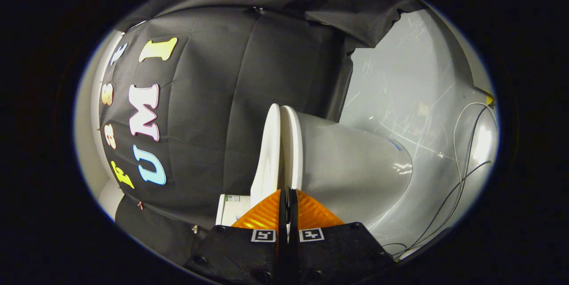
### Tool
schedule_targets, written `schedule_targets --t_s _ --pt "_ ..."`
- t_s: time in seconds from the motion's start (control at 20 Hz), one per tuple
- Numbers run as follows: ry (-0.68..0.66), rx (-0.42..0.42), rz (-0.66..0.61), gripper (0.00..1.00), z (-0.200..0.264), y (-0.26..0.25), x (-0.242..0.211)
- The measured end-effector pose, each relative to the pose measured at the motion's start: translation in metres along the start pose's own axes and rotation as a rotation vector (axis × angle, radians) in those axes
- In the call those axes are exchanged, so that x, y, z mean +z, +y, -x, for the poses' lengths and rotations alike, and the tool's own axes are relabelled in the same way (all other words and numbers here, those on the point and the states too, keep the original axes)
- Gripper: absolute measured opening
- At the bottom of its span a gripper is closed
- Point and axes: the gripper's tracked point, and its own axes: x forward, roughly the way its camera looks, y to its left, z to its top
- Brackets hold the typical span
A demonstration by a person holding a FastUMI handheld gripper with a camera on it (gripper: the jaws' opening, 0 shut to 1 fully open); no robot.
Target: Open the toilet lid.
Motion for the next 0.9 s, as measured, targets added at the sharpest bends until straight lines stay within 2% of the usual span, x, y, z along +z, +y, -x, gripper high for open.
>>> schedule_targets --t_s 0.35,0.9 --pt "-0.005 0.011 0.01 0.05 0.003 0.021 0.001" --pt "-0.023 0.035 0.118 0.05 0.01 0.077 -0.002"
